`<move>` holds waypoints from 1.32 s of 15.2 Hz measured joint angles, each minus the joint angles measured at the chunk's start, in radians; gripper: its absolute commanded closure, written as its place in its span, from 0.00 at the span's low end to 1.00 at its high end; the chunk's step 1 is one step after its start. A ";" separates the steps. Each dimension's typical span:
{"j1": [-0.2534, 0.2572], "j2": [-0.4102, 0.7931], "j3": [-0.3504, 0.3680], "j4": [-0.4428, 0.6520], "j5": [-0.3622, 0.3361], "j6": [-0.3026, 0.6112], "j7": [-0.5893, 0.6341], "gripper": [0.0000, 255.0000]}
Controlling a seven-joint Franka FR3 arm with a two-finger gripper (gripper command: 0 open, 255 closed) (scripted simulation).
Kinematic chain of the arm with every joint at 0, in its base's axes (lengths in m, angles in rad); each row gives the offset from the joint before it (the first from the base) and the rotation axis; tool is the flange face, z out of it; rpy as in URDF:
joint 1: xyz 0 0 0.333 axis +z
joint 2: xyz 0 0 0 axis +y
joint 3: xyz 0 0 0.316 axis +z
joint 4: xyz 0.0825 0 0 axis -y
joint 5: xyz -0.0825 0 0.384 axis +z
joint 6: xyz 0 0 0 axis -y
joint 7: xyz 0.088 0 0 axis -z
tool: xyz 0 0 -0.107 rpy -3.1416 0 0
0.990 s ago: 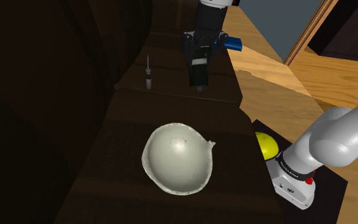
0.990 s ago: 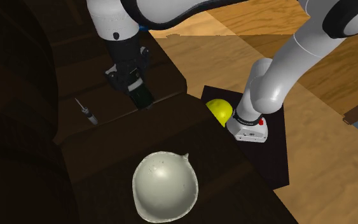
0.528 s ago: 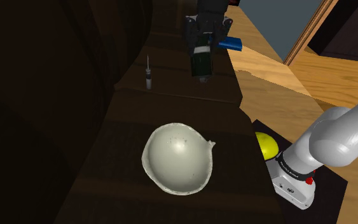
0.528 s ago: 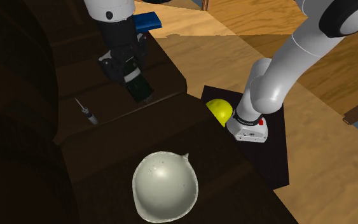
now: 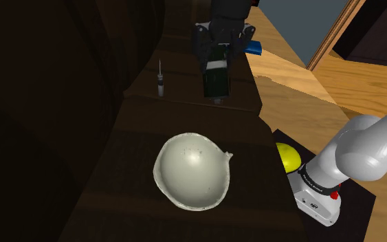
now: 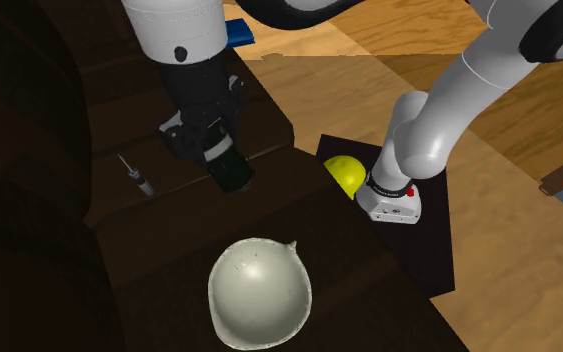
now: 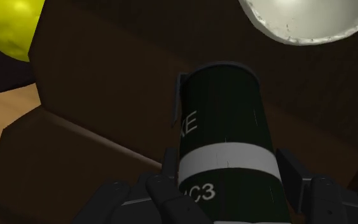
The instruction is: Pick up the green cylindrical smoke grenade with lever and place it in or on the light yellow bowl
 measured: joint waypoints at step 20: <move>0.120 0.093 0.270 0.051 -0.014 0.070 0.389 1.00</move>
